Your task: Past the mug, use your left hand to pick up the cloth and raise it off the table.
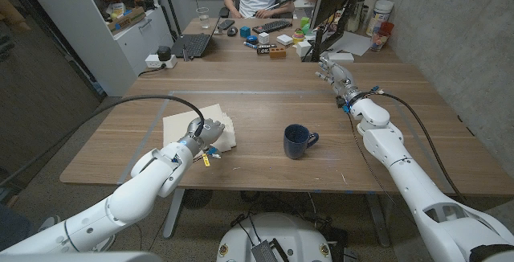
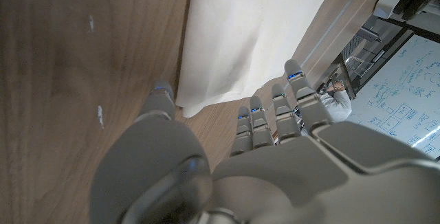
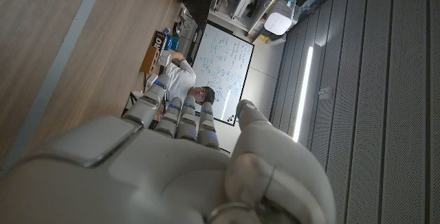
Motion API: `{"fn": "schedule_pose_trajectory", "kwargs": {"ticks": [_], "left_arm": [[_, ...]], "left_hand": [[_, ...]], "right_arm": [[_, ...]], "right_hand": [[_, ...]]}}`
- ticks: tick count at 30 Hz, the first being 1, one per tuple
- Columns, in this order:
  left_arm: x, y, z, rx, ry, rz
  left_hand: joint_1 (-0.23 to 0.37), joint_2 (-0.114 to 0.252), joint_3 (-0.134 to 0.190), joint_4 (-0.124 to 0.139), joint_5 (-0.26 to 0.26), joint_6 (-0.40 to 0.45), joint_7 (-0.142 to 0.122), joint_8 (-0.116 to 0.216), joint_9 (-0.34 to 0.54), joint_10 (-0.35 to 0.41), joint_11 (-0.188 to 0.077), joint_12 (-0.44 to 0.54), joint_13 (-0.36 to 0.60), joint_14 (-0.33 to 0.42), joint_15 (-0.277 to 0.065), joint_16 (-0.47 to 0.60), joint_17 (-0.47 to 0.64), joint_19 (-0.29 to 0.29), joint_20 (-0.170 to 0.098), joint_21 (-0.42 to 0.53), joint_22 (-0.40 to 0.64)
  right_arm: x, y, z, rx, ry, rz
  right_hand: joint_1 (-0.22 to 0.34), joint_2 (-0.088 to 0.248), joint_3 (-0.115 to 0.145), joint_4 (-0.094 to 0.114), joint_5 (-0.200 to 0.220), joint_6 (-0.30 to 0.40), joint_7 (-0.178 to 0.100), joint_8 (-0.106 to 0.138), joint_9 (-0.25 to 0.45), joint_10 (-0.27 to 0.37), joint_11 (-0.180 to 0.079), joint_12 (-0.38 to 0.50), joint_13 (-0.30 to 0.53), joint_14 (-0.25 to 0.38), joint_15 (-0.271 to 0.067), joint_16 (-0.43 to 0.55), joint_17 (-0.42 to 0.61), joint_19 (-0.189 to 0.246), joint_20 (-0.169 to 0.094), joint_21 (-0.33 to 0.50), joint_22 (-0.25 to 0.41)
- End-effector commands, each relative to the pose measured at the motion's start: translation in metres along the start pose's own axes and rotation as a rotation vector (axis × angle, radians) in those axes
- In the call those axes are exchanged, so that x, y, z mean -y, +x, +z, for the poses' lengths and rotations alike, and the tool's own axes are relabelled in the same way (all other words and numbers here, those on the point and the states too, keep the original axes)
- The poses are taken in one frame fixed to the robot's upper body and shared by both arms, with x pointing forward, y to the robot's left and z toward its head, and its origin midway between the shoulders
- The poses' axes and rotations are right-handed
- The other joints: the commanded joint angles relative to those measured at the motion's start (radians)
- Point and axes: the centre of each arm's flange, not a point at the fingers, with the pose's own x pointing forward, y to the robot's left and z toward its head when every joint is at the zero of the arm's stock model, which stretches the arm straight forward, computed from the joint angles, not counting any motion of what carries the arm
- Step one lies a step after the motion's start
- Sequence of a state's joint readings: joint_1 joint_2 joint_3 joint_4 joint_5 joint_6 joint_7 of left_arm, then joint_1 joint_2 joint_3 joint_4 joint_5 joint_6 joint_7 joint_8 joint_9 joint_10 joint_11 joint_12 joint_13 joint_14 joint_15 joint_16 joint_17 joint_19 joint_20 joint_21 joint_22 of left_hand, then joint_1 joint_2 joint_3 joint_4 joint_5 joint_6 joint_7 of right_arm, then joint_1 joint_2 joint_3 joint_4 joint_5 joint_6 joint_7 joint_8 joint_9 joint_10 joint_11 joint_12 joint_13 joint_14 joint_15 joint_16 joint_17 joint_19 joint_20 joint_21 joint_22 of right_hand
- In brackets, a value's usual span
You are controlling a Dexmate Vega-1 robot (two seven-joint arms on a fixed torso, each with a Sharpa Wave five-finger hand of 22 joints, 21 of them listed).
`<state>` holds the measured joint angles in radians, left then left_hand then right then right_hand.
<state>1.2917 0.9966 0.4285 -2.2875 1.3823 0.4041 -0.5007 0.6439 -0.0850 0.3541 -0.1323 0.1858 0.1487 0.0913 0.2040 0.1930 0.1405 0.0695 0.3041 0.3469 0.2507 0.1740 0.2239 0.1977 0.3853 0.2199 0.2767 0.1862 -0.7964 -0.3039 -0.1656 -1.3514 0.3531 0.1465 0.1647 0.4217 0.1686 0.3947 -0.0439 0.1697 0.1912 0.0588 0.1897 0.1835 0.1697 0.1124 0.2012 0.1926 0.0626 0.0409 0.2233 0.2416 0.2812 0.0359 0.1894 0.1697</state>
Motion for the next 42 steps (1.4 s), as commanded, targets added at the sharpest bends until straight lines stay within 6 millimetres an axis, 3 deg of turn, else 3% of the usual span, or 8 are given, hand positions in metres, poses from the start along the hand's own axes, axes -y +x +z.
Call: {"fn": "schedule_pose_trajectory", "kwargs": {"ticks": [1, 42], "left_arm": [[0.009, 0.006, 0.003, -0.004, -0.006, -0.009], [0.021, 0.013, -0.014, -0.084, 0.032, -0.034]], "left_hand": [[-0.004, 0.006, -0.005, -0.001, 0.001, -0.008, -0.007, 0.000, 0.002, 0.005, -0.010, 0.006, 0.007, 0.005, -0.001, 0.002, 0.006, 0.011, 0.002, -0.003, 0.001], [0.018, 0.022, -0.004, -0.009, 0.004, 0.028, -0.012, 0.014, 0.002, 0.031, -0.021, 0.018, 0.026, 0.022, -0.009, 0.007, 0.007, 0.010, 0.002, -0.023, 0.002]], "right_arm": [[-0.001, 0.000, 0.000, -0.009, -0.006, 0.009], [0.002, -0.003, -0.011, -0.030, 0.004, 0.008]], "right_hand": [[-0.004, -0.004, -0.004, -0.002, 0.006, 0.002, -0.005, 0.004, 0.005, 0.008, 0.001, 0.003, 0.006, 0.011, 0.003, 0.007, 0.002, 0.001, 0.004, 0.003, 0.002], [-0.006, -0.004, -0.007, -0.005, 0.006, 0.002, -0.007, 0.004, 0.005, 0.008, 0.002, 0.003, 0.006, 0.012, 0.003, 0.007, 0.000, 0.002, 0.004, 0.004, 0.002]]}}
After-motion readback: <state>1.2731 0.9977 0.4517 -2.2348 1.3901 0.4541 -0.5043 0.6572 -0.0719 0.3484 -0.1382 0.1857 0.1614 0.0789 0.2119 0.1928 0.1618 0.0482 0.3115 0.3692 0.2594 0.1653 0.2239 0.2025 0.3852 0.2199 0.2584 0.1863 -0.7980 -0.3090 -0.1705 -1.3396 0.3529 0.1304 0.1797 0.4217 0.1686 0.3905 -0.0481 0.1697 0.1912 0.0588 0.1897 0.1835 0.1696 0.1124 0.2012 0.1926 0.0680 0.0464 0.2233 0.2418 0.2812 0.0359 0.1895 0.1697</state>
